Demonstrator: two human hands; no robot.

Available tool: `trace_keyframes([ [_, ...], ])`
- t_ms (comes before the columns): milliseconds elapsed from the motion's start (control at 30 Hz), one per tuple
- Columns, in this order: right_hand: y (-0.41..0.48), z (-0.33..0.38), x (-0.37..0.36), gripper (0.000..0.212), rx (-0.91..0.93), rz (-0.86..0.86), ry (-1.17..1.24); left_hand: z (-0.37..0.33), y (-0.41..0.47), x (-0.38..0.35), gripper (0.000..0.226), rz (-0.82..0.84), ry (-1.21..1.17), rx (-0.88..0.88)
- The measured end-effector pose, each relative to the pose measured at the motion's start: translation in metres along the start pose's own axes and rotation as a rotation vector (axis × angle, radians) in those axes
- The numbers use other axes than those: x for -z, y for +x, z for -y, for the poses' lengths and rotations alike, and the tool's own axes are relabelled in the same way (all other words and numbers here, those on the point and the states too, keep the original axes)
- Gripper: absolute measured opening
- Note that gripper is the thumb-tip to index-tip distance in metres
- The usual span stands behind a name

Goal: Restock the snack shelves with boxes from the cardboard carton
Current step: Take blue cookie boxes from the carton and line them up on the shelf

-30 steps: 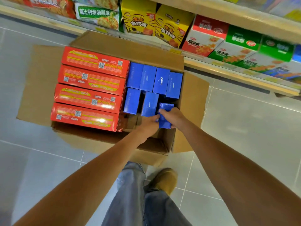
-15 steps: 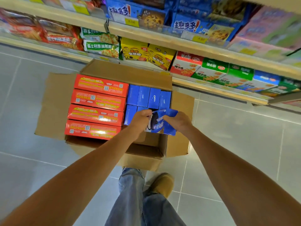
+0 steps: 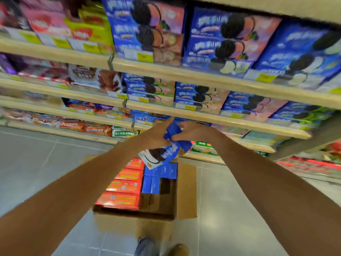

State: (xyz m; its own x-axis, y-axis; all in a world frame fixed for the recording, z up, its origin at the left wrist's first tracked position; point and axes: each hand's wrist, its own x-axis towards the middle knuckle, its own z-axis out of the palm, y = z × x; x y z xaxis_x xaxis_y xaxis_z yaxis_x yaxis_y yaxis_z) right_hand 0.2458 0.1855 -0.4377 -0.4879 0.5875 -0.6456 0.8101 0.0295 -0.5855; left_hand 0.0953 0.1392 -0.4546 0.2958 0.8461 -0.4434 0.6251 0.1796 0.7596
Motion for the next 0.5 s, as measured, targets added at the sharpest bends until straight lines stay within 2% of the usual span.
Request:
trace_keyframes([
  [100, -0.051, 0.056, 0.045, 0.049, 0.032, -0.061, -0.047, -0.052, -0.045, 0.056, 0.090, -0.110, 0.079, -0.091],
  [200, -0.106, 0.105, 0.075, 0.039, 0.118, -0.167, 0.034, -0.100, -0.090, 0.099, 0.072, -0.218, -0.018, -0.158],
  [300, -0.161, 0.143, 0.099, 0.065, 0.168, -0.281, 0.051, -0.143, -0.128, 0.129, 0.056, -0.344, -0.042, -0.178],
  [500, -0.250, 0.184, 0.150, 0.086, 0.202, -0.358, -0.037, -0.198, -0.172, 0.177, 0.031, -0.575, -0.495, -0.202],
])
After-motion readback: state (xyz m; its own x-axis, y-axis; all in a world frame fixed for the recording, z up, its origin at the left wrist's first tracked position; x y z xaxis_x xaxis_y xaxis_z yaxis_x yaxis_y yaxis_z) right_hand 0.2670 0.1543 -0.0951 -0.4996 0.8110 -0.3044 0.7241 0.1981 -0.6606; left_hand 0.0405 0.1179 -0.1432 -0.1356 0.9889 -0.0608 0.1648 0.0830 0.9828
